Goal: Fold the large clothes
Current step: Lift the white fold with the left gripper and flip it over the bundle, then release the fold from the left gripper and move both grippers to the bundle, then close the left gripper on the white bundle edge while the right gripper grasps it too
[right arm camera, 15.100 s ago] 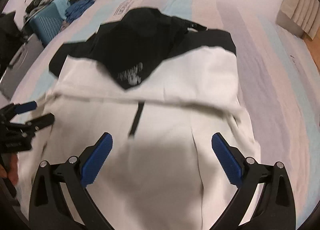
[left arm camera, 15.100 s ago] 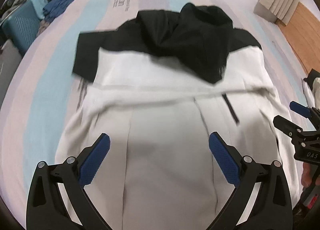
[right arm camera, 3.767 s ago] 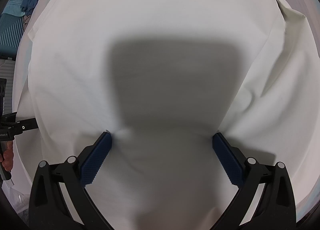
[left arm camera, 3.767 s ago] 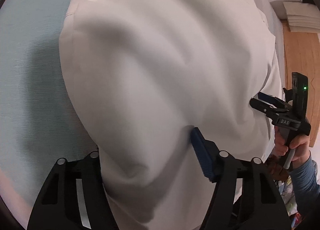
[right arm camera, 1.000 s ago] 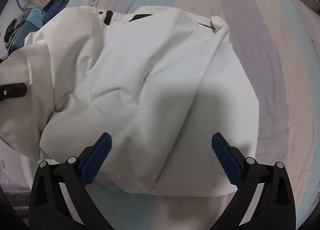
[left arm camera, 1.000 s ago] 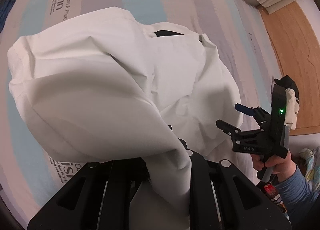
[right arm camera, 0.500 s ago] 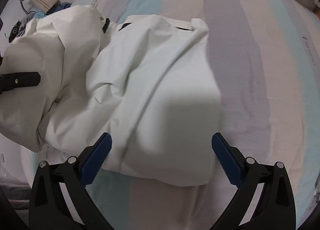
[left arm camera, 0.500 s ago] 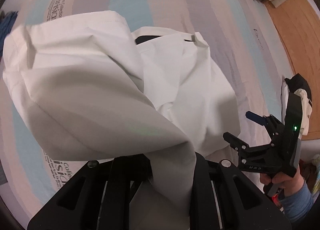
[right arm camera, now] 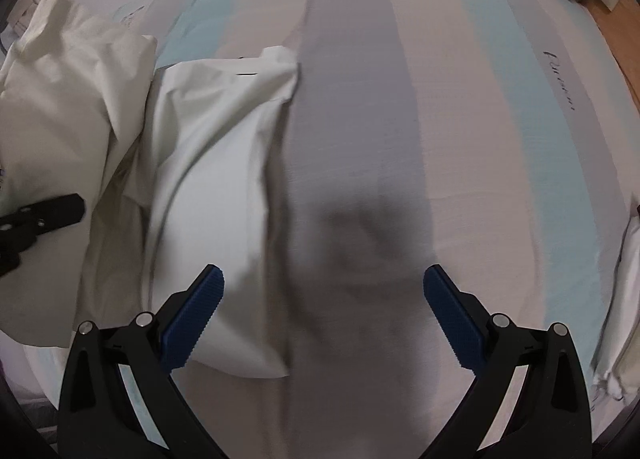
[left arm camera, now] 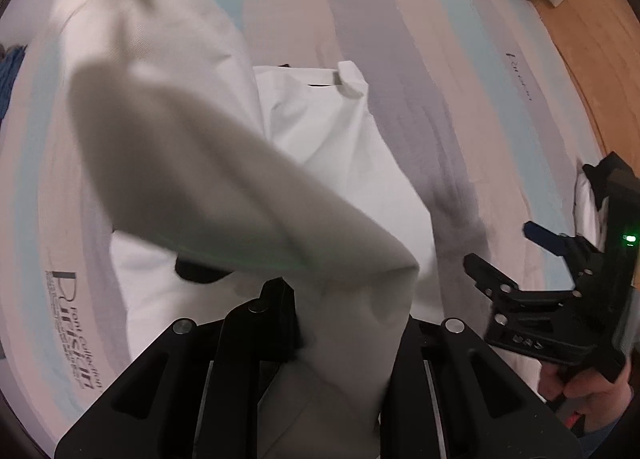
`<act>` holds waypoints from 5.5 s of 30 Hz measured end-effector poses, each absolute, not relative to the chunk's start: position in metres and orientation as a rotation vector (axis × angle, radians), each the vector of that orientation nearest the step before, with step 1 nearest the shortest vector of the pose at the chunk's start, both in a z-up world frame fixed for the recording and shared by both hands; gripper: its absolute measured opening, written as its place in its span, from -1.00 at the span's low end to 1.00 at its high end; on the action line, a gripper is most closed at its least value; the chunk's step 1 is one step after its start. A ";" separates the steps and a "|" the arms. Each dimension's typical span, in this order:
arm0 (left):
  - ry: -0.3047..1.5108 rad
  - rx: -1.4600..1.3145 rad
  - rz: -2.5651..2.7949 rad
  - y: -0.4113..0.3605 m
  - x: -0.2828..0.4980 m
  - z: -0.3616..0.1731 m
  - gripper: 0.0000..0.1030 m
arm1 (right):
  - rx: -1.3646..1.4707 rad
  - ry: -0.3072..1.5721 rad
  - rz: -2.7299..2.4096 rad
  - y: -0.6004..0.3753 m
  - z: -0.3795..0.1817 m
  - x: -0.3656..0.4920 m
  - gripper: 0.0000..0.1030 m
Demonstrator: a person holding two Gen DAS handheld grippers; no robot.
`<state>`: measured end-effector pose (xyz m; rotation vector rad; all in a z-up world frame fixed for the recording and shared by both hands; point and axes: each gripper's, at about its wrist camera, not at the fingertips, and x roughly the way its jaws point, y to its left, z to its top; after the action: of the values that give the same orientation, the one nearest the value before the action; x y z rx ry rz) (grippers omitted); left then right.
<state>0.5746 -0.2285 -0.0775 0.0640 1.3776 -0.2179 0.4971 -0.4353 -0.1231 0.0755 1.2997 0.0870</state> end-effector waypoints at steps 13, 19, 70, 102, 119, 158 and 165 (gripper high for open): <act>1.364 0.221 -0.111 -0.296 0.583 -0.135 -0.71 | 0.133 1.307 0.045 -0.498 -0.140 0.500 0.85; 1.368 0.260 -0.103 -0.311 0.579 -0.151 -0.66 | 0.179 1.318 -0.003 -0.523 -0.153 0.503 0.85; 1.426 0.229 -0.168 -0.341 0.574 -0.145 0.32 | 0.213 1.358 -0.072 -0.557 -0.177 0.478 0.85; 1.321 0.128 -0.109 -0.217 0.565 -0.065 0.85 | 0.211 1.307 -0.021 -0.520 -0.121 0.485 0.85; 1.401 -0.059 -0.122 -0.066 0.602 -0.071 0.85 | 0.439 1.430 0.169 -0.453 -0.136 0.538 0.85; 1.479 -0.480 -0.464 -0.028 0.633 -0.145 0.83 | 0.552 1.581 0.275 -0.405 -0.224 0.600 0.86; 1.498 -0.455 -0.559 -0.054 0.640 -0.141 0.79 | 0.561 1.562 0.339 -0.396 -0.222 0.597 0.88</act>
<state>0.6397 -0.0542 -0.1413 -0.4546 1.4984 -0.5591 0.5970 -0.3964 -0.2217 0.5611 1.5618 0.3394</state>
